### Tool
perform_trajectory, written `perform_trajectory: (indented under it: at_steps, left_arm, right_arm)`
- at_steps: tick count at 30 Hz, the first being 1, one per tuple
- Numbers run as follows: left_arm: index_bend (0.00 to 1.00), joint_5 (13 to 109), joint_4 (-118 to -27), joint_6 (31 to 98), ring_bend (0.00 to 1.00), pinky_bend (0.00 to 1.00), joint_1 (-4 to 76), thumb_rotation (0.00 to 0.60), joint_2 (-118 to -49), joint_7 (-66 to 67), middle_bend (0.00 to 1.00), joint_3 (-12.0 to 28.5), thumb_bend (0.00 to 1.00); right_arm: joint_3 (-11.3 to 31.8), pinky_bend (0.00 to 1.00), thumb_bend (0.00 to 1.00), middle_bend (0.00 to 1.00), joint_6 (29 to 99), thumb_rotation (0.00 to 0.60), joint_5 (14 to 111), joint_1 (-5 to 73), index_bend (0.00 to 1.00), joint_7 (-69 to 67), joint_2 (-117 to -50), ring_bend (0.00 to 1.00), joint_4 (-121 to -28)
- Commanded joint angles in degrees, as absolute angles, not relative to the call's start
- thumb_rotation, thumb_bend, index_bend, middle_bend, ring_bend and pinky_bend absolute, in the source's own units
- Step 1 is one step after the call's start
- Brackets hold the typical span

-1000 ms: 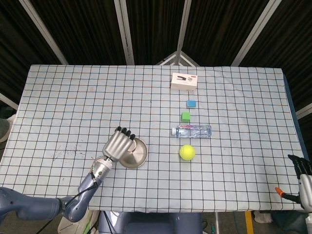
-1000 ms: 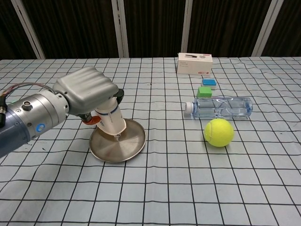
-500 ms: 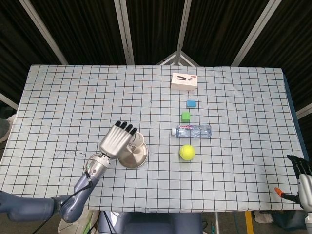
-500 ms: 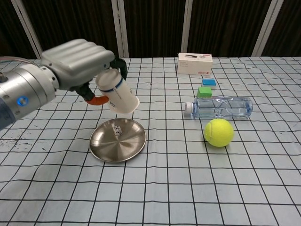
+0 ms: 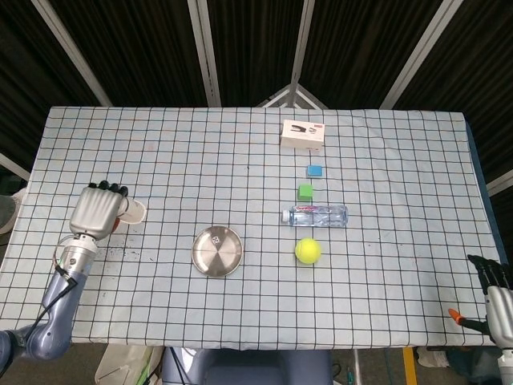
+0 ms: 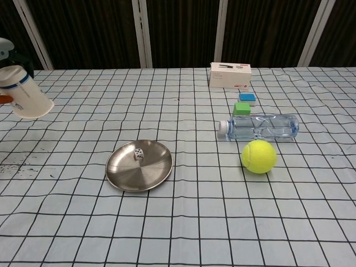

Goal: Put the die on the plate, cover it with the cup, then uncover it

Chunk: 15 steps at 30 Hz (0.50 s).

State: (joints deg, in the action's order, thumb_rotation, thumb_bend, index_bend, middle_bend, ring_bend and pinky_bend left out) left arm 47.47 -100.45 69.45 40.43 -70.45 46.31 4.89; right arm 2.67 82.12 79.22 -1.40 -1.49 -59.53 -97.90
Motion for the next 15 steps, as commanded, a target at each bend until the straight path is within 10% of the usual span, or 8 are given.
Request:
perform_trajectory:
  at_steps: [1,15]
  left_arm:
    - [0.37,44.6,-94.4,64.4,0.25,0.37,40.4,0.600,-71.9,43.5,0.32,5.0,0.47]
    - [0.35,49.4,-82.9,61.0,0.24,0.37,41.8,0.600,-80.8,39.7,0.29,4.9,0.46]
  right_arm:
    - [2.7,0.03,0.13,0.14,81.7,0.600,78.9,-1.2,0.13,-1.2,-59.7,0.10,-97.7]
    - [2.9,0.03,0.13,0.14,80.2,0.600,77.5,-0.5,0.13,-0.6,-60.5,0.10,-96.7]
